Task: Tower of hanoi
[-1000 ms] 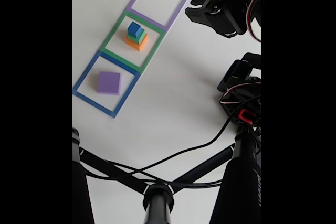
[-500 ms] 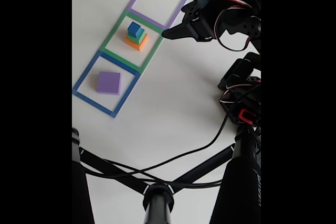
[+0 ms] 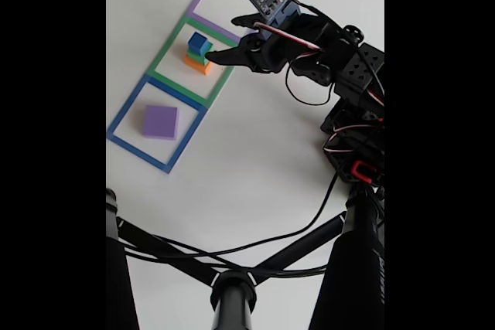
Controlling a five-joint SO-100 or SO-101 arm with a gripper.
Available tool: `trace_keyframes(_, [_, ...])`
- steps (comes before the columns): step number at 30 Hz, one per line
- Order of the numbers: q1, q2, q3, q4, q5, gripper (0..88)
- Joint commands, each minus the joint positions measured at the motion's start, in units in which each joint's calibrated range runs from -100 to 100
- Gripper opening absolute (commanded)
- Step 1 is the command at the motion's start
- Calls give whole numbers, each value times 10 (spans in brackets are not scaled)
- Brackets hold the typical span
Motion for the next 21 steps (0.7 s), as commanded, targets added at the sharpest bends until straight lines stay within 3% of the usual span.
trace_keyframes(1, [-13, 61, 27, -139, 4, 286])
trace_keyframes(13, [-29, 262, 56, -394, 4, 282])
trace_keyframes(21, [-35, 353, 36, -473, 4, 280])
